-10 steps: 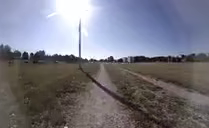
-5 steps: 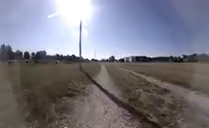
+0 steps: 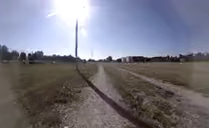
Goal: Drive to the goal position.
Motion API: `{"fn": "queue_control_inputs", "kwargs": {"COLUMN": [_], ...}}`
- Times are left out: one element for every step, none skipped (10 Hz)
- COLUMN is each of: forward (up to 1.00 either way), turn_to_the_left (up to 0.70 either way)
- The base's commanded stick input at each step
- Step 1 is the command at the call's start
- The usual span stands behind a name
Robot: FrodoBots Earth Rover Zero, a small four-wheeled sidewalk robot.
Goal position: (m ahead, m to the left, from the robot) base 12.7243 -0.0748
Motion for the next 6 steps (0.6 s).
{"fn": "queue_control_inputs", "kwargs": {"forward": [0.50,0.50,0.50,0.50,0.50,0.50], "turn_to_the_left": [0.00,0.00,0.00,0.00,0.00,0.00]}}
